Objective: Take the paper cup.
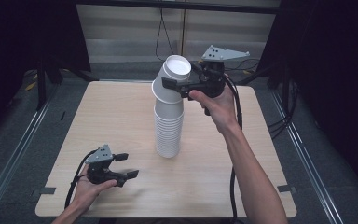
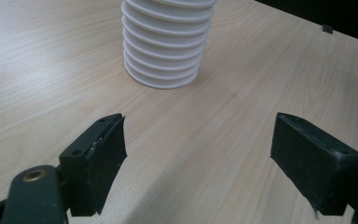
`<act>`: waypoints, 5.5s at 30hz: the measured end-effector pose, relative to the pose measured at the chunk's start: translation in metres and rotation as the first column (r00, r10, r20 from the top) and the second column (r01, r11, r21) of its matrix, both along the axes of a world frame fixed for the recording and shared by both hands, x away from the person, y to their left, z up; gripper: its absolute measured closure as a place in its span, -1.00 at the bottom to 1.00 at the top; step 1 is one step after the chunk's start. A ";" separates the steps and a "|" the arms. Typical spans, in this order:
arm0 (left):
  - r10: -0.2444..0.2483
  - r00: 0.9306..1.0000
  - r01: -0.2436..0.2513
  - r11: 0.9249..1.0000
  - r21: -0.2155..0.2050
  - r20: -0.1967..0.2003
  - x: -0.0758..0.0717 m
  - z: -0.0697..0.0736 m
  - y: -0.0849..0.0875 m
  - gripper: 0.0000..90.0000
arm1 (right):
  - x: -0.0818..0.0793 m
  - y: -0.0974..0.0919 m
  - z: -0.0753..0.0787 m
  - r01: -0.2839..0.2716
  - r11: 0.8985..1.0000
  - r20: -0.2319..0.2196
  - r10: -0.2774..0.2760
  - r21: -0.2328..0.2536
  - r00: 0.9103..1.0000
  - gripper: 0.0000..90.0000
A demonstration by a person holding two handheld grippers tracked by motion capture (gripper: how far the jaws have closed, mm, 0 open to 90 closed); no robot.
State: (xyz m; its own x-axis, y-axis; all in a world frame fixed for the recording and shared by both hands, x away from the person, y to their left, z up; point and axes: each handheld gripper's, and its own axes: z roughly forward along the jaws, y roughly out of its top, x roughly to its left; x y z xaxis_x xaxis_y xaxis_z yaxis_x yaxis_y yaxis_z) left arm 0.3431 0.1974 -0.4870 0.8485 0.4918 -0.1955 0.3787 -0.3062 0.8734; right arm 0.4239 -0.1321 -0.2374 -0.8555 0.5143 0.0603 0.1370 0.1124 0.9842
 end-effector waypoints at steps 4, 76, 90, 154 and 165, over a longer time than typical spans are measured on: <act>0.002 1.000 -0.002 1.000 0.000 -0.001 0.000 0.000 0.000 -0.61 | 0.000 -0.004 0.002 0.001 0.999 0.008 -0.001 0.054 1.000 -0.55; -0.020 1.000 0.020 0.999 -0.038 0.000 -0.002 0.006 -0.014 -0.64 | -0.071 -0.079 -0.111 0.033 0.997 -0.113 -0.024 0.075 0.993 -0.53; -0.044 0.998 0.046 0.998 -0.053 0.036 -0.005 0.012 -0.025 -0.65 | -0.072 -0.054 -0.147 -0.043 0.997 -0.162 0.052 0.058 0.985 -0.54; -0.210 0.974 0.221 0.963 -0.154 0.084 -0.023 0.013 -0.077 -0.87 | -0.090 0.013 -0.212 -0.240 0.960 -0.292 0.272 0.141 0.917 -0.53; -0.224 0.969 0.237 0.960 -0.146 0.101 -0.025 0.013 -0.079 -0.75 | -0.092 0.015 -0.213 -0.241 0.958 -0.291 0.276 0.153 0.916 -0.53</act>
State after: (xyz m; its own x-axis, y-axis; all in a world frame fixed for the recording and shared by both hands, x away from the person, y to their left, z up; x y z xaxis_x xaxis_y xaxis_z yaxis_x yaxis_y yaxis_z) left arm 0.3179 0.1185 -0.4737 0.9517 0.2499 -0.1785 0.2384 -0.2348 0.9424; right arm 0.3319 -0.1166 -0.4503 -0.8880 0.2521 0.3845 0.4143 0.0763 0.9069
